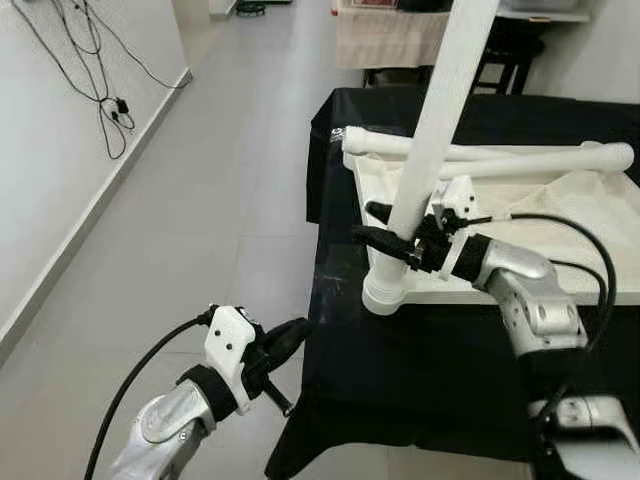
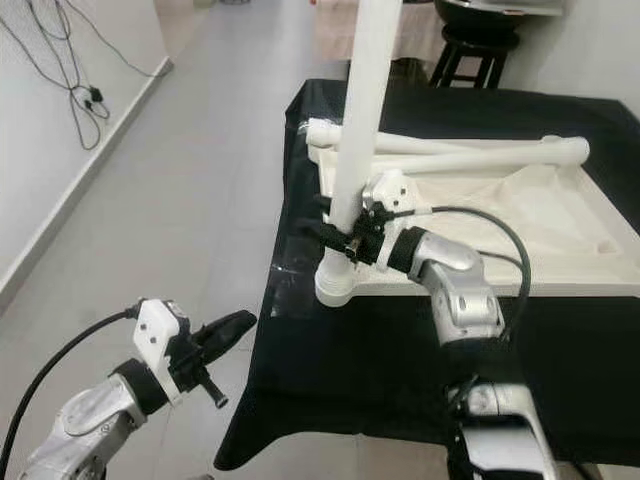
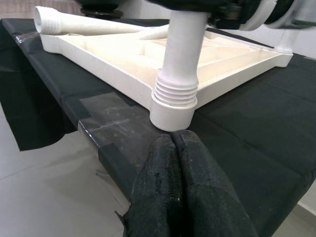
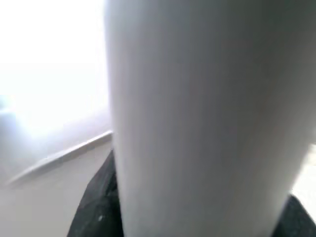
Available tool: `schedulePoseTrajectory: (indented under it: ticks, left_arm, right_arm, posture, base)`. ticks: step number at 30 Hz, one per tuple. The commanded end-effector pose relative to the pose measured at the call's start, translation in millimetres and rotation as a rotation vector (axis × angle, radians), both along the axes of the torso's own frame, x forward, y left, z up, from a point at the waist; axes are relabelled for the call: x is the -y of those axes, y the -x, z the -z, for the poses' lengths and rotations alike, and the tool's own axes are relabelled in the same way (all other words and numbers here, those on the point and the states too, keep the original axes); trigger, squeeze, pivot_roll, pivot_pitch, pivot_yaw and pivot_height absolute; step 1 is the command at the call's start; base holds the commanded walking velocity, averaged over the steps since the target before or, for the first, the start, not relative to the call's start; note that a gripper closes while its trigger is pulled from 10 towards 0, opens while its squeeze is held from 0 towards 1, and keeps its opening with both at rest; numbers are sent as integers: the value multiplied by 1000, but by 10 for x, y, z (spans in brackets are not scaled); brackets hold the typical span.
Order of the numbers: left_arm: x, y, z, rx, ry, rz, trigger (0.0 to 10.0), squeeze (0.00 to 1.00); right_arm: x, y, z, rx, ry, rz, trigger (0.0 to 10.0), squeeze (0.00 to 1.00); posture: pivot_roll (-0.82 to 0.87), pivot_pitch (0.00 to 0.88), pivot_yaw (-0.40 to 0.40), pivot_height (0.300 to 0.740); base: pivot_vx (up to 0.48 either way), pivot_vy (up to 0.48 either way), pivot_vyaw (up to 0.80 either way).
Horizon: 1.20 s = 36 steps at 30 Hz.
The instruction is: Building children table
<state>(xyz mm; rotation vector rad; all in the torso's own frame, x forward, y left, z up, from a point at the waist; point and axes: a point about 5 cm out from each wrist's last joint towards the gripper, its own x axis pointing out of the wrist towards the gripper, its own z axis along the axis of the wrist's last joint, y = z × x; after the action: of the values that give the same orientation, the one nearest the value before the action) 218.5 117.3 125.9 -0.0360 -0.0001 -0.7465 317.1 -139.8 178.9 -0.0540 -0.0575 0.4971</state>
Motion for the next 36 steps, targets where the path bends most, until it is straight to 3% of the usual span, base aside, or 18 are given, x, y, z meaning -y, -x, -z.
schedulePoseTrajectory:
  ticks: [1,2,3,5,12,13,14,15,19,20,21,22,23,24,26,34,35,36]
  left_arm:
    - [-5,13,6,-12,1,7,10000,0]
    - [-5,13,6,-12,1,7,10000,0]
    - [-15,9,9,-13,0,5,10000,0]
    - [-15,0,16,-19,2,12,10000,0]
    - [-10,-7,14,-17,6,5,10000,0]
    - [-13,-10,11,-13,9,-13,10000,0]
    - [-13,-12,11,-13,11,-19,10000,0]
    - [-11,-12,11,-13,11,-18,10000,0]
    - [-6,-20,9,-15,15,-12,10000,0]
    - [-4,-43,-6,-8,17,-14,10000,0]
    - [-4,-43,-6,-8,17,-14,10000,0]
    - [-10,-62,-27,-4,26,-20,10000,0]
    - [-24,-91,-49,1,34,-25,10000,0]
    - [-24,-91,-49,1,34,-25,10000,0]
    - [-42,-172,-52,-8,27,-1,10000,0]
    - [7,-91,50,-34,-15,25,10000,0]
    - [-1,-71,53,-45,-7,25,10000,0]
    - [-9,-62,52,-52,1,25,10000,0]
  right_arm:
    - [136,100,430,-221,127,220,0,0]
    - [136,100,430,-221,127,220,0,0]
    - [18,192,464,-225,116,250,0,0]
    - [-42,131,422,-191,110,197,0,0]
    - [-36,26,391,-183,103,201,0,0]
    - [-82,14,348,-183,82,196,10000,31]
    - [-112,24,325,-185,73,186,10000,31]
    - [-165,-11,250,-166,57,117,10000,1000]
    - [-215,-118,32,-79,34,-14,10000,1000]
    - [-239,-169,-134,-19,63,-208,10000,306]
    - [-239,-169,-134,-19,63,-208,10000,306]
    - [-231,-183,-194,6,92,-293,10000,0]
    - [-227,-193,-242,18,111,-379,10000,0]
    - [-227,-193,-242,18,111,-379,10000,0]
    - [-193,-243,-393,39,195,-623,10000,0]
    - [-123,-296,-404,-11,162,-754,10000,0]
    - [-110,-312,-379,-32,148,-788,824,0]
    - [-104,-322,-363,-44,141,-809,824,0]
  posture:
    - [39,130,-34,740]
    - [39,130,-34,740]
    - [22,121,-22,740]
    - [25,119,-27,740]
    - [29,117,-32,740]
    - [34,116,-34,740]
    - [34,116,-34,740]
    - [35,116,-35,740]
    - [35,113,-32,740]
    - [44,102,-33,740]
    - [44,102,-33,740]
    - [46,99,-32,740]
    - [41,78,-34,740]
    - [41,78,-34,740]
    - [29,38,-26,740]
    - [52,43,-19,740]
    - [61,69,-14,740]
    - [61,69,-14,740]
  base:
    - [0,0,0]
    - [0,0,0]
    - [0,0,0]
    - [0,0,0]
    - [0,0,0]
    - [0,0,0]
    - [0,0,0]
    - [0,0,0]
    - [0,0,0]
    - [0,0,0]
    - [0,0,0]
    - [0,0,0]
    - [0,0,0]
    - [0,0,0]
    - [0,0,0]
    - [0,0,0]
    - [0,0,0]
    - [0,0,0]
